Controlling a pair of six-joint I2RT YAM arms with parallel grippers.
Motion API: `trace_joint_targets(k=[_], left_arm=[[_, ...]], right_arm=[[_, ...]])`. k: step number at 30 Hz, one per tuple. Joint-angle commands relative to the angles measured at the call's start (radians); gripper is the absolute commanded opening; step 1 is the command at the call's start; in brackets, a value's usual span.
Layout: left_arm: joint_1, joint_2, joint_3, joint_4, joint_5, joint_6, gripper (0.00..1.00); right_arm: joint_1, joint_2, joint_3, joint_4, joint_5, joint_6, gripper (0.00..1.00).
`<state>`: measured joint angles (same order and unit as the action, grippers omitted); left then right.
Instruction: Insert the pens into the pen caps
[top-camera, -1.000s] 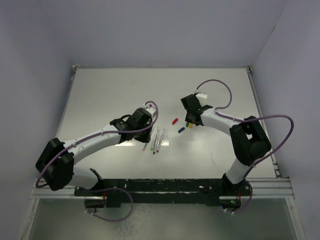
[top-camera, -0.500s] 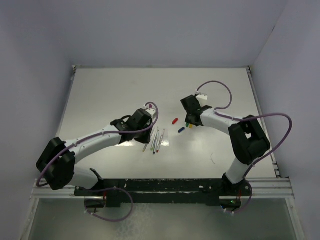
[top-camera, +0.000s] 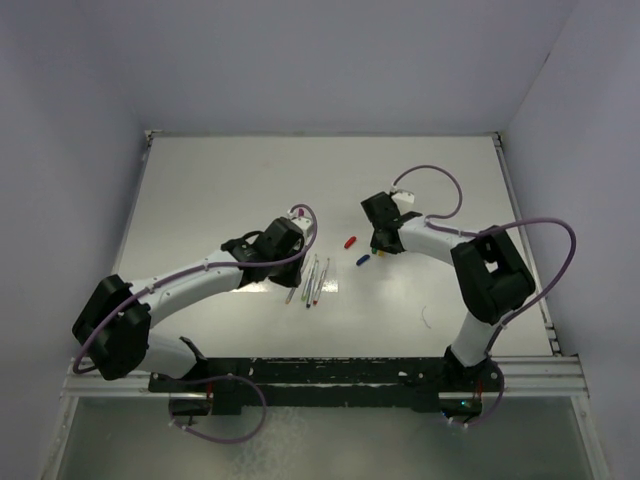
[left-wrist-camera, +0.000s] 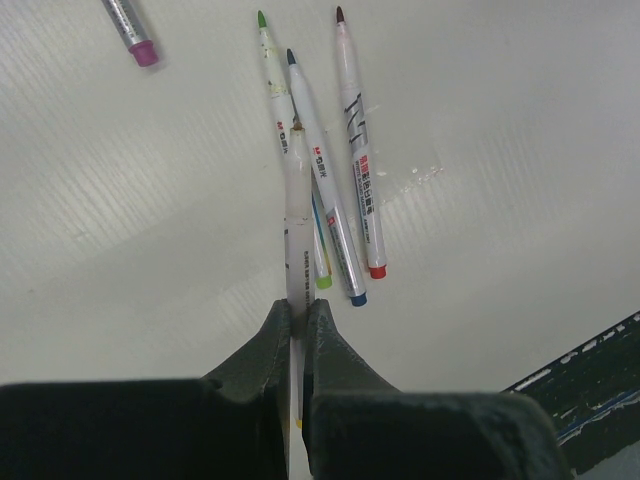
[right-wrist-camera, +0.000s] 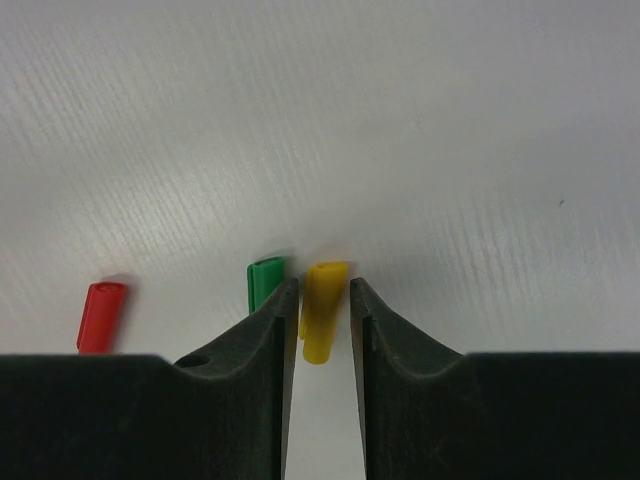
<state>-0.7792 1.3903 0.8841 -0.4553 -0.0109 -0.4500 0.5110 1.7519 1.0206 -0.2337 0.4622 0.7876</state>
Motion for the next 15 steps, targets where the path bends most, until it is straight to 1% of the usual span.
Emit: trace_joint_targets(k=[1,15], left_arm=[[-0.002,0.005,-0.006,0.045,0.009,0.011,0.0],[-0.002,0.013,-0.004,0.047,0.015,0.013,0.0]], right_arm=[[-0.006,0.01,-0.006,0.0,-0.007,0.022,0.3],[-0.014,0.034,-0.005,-0.025,-0.027,0.046,0.29]])
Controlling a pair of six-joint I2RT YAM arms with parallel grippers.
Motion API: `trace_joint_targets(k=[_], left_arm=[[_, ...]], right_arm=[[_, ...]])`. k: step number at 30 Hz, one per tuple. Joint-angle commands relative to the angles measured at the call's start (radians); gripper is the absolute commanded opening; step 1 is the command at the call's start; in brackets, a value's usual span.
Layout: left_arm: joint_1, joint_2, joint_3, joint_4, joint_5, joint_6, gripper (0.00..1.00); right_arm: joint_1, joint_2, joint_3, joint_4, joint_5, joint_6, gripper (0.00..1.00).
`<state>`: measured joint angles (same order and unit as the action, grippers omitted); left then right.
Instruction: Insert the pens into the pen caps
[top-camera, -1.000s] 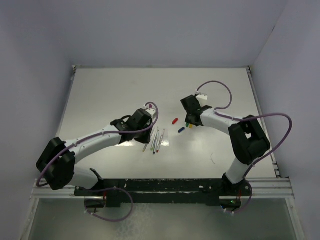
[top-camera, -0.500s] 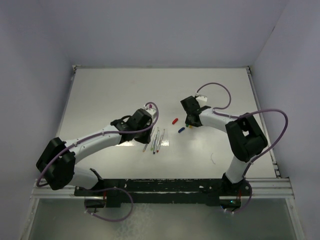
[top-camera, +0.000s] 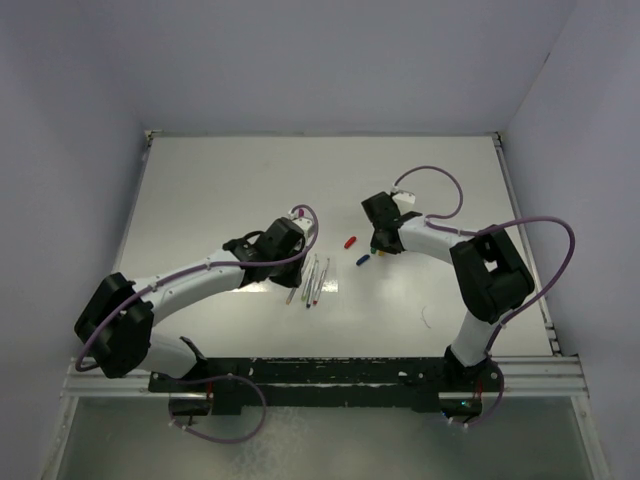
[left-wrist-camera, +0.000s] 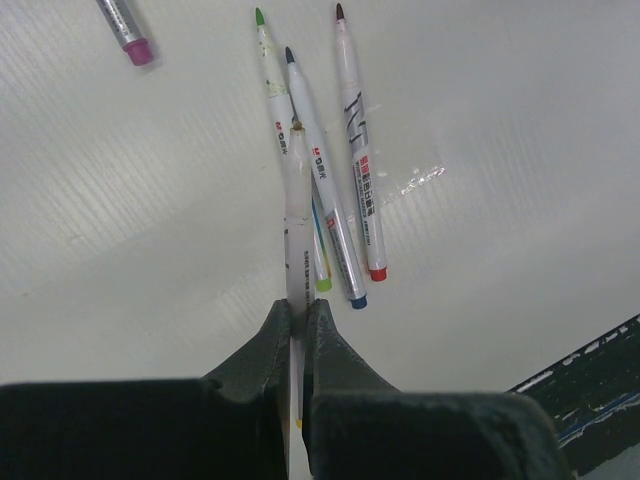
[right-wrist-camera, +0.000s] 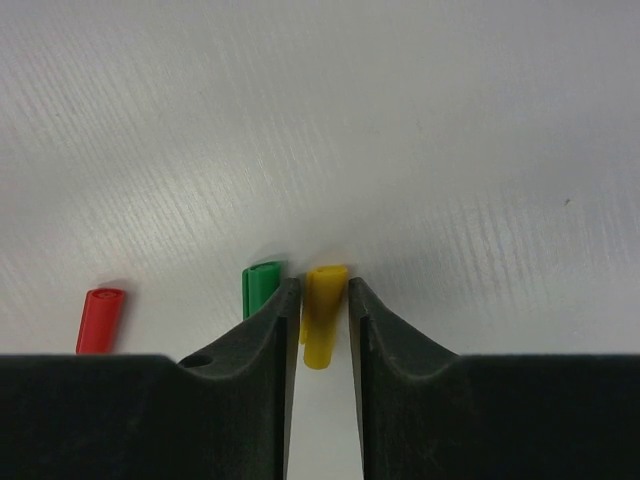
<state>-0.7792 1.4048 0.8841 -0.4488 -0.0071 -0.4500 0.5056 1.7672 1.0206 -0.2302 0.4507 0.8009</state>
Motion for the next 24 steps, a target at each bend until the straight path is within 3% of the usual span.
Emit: trace_joint_targets(k=[1,14,24], left_arm=[[-0.002,0.0,-0.004,0.041,0.012,0.014,0.0],[-0.001,0.03,0.021,0.038,0.035,0.029,0.0],[-0.002,0.014,0.04,0.048,0.037,0.043,0.0]], right_arm=[[-0.009,0.019,-0.005,-0.031,-0.018,0.036,0.27],[-0.009,0.051,-0.04,-0.128,-0.043,0.073,0.0],[-0.009,-0.077,-0.023,-0.1,-0.034,-0.019,0.0]])
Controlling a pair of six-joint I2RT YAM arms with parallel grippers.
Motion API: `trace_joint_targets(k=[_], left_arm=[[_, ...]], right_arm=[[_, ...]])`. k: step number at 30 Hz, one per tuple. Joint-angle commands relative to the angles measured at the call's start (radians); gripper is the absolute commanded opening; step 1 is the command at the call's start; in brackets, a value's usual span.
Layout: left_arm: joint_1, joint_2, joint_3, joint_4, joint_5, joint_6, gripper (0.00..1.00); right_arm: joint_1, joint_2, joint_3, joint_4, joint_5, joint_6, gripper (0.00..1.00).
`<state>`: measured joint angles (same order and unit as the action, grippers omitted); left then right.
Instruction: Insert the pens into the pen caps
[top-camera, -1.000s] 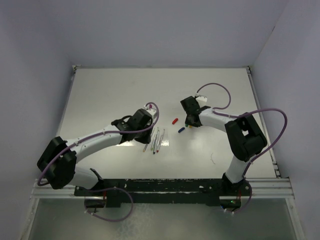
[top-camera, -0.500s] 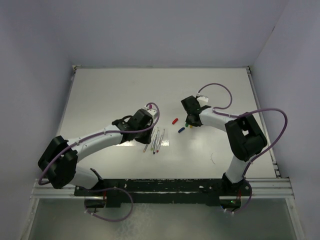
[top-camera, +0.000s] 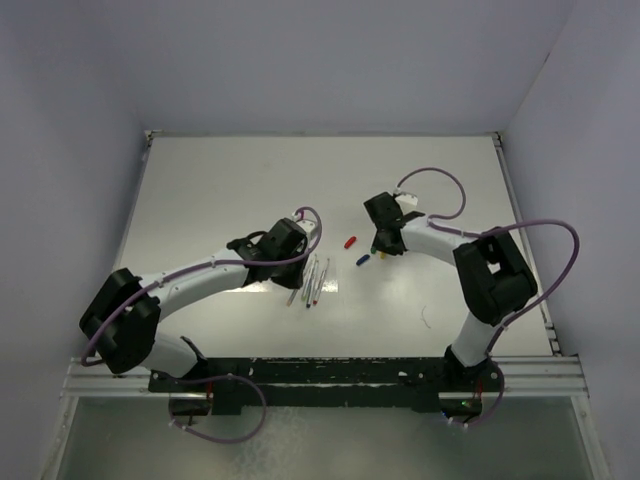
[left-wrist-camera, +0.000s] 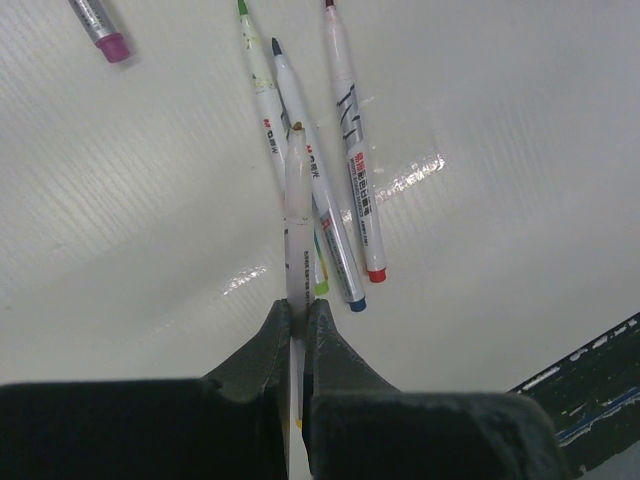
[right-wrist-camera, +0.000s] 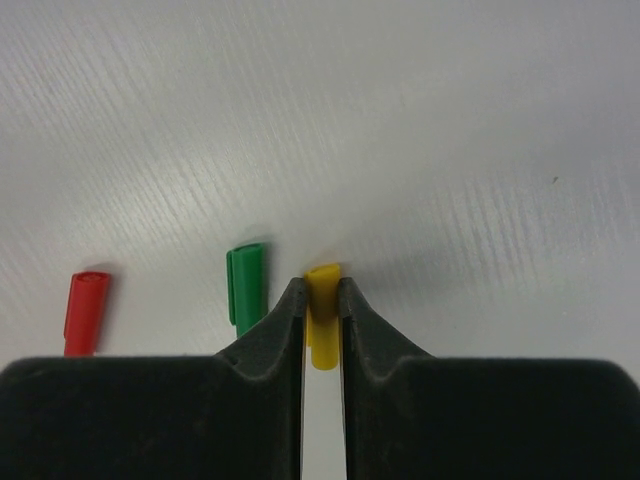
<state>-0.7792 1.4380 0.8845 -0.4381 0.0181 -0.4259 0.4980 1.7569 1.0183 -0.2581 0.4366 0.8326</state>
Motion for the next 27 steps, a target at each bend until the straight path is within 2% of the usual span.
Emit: trace_joint_targets(k=[1,9,19,27], left_arm=[[-0.001,-0.024,0.042,0.043,0.015,0.02,0.0],[-0.001,-0.065,0.005,0.196,0.096,0.018,0.0],[-0.018,-0.087,-0.072,0.581,0.315,-0.007,0.0],[-0.072,-0.057,-0.14,0.969,0.437,-0.053,0.0]], right_arm=[[-0.002,-0.094,-0.02,-0.064,-0.018,-0.065,0.0],[-0.001,-0.362,-0.093,0.052,-0.024,-0.173,0.0],[-0.001,-0.753,-0.302,0.344,-0.212,-0.292,0.0],[0.0,-0.953,-0.438,0.538,-0.358,-0.339,0.0]])
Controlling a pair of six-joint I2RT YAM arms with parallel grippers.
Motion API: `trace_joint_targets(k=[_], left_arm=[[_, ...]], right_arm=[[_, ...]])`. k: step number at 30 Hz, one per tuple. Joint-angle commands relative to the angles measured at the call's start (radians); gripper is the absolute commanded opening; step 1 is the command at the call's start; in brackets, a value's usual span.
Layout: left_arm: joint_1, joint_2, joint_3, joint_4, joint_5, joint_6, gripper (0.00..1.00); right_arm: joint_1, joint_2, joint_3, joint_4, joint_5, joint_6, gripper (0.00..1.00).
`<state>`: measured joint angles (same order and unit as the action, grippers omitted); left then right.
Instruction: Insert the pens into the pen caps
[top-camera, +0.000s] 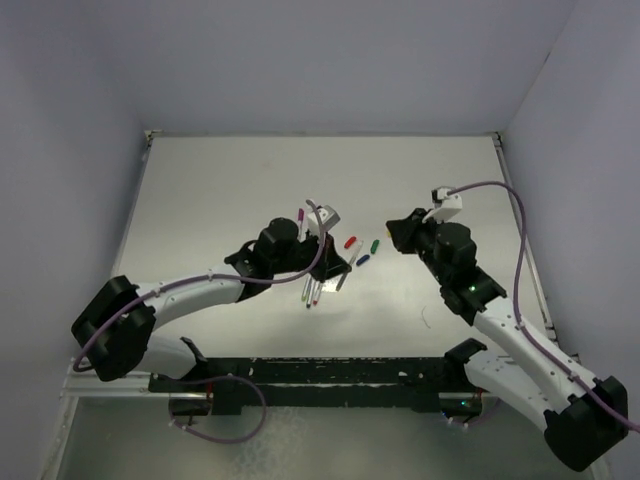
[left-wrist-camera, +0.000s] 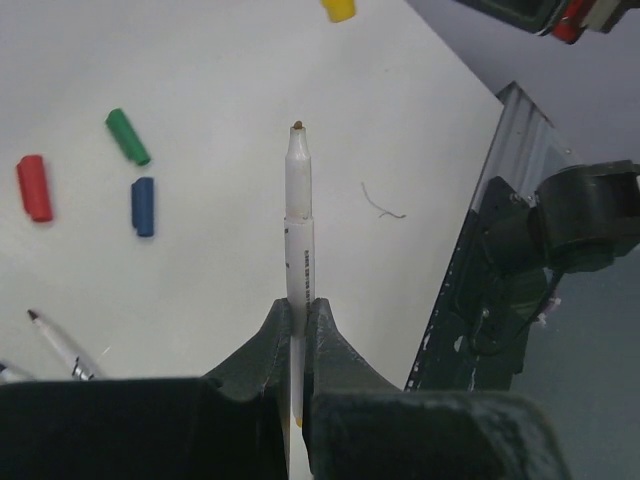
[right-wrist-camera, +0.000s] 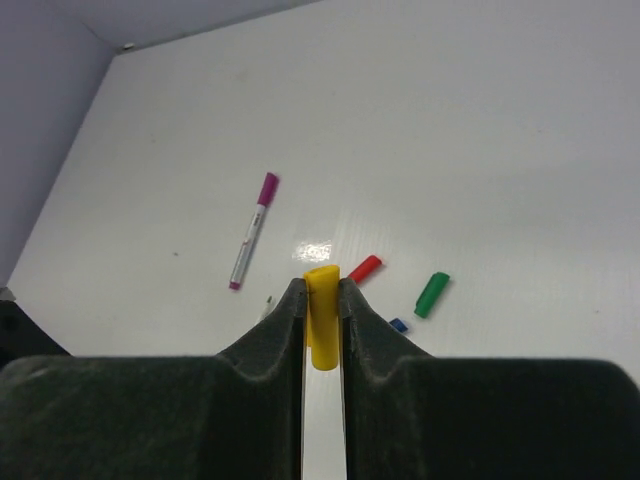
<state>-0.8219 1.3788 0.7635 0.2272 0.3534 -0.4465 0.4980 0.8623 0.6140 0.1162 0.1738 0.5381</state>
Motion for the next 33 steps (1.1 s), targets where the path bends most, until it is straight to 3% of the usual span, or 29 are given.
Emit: trace_joint_targets(k=[1,9,33], left_arm=[[-0.039,0.006,-0.023,0.338,0.112,-0.035,0.0],[-0.104,0.038,-0.042,0.467,0.105,-0.041,0.0],[-0.112,0.022,-0.107,0.641,-0.03,-0.183,0.0]], right_arm=[[0.001,-0.07,-0.043,0.182,-0.106,-0.046,0.0],[0.003,-0.116,-0.104,0.363,-0.193,-0.03,0.0],[0.011,-0.145,-0.156,0.539,-0.269,0.022,0.0]])
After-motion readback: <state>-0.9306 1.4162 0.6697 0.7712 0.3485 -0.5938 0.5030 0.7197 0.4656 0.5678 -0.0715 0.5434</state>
